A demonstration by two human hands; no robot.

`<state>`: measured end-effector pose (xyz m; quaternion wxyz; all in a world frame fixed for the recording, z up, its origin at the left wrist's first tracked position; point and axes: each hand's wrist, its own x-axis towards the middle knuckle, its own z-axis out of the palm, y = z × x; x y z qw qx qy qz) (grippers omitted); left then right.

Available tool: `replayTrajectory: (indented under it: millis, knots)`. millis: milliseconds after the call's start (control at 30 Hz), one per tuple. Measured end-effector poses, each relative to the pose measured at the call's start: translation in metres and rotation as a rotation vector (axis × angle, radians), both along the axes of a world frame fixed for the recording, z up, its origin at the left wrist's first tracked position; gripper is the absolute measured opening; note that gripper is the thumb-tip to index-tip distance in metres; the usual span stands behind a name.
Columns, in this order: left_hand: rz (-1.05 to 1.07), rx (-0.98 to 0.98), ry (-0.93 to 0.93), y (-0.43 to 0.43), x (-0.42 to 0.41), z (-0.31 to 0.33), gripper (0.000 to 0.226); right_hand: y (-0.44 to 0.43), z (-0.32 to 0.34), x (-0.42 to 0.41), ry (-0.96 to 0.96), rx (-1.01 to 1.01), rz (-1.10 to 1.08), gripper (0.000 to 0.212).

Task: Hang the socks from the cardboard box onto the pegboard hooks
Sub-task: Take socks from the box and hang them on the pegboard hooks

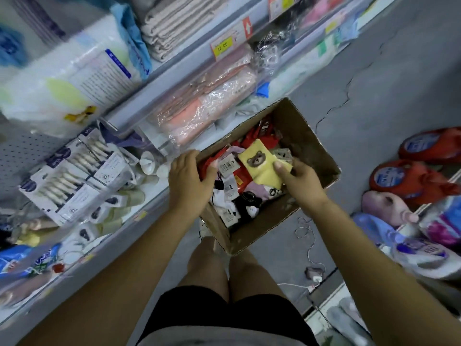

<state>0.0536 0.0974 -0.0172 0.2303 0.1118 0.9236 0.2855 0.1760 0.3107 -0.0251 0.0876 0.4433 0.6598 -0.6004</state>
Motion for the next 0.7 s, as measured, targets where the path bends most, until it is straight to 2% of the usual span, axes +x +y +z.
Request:
replayTrajectory:
  millis: [33,67,133,200,333,433,500,533,700]
  knots:
    - [0.023,0.094,-0.128,0.002,0.006,0.013,0.050,-0.009,0.013,0.008,0.013,-0.035,-0.059,0.053]
    - [0.051,0.168,-0.334,0.005,0.012,0.026,0.050,-0.018,0.027,0.014,0.040,-0.068,-0.117,0.057]
    - [0.109,0.272,-0.710,0.011,0.022,0.049,0.060,-0.038,0.050,0.025,0.091,-0.127,-0.233,0.043]
    - [0.140,0.354,-0.917,0.015,0.033,0.068,0.067,-0.061,0.070,0.034,0.126,-0.158,-0.322,0.036]
    - [0.137,0.509,-0.944,0.018,0.051,0.091,0.030,-0.099,0.092,0.049,0.206,-0.118,-0.405,0.039]
    - [0.172,0.606,-0.917,0.016,0.056,0.110,0.013,-0.115,0.106,0.060,0.258,-0.076,-0.447,0.047]
    - [0.203,0.650,-0.868,0.012,0.060,0.121,0.010,-0.118,0.117,0.069,0.295,-0.084,-0.434,0.059]
    - [0.226,0.664,-0.838,0.010,0.063,0.126,0.011,-0.119,0.122,0.073,0.306,-0.091,-0.418,0.059]
    - [0.430,0.729,-0.637,-0.010,0.086,0.141,0.009,-0.114,0.134,0.101,0.334,-0.084,-0.331,0.041]
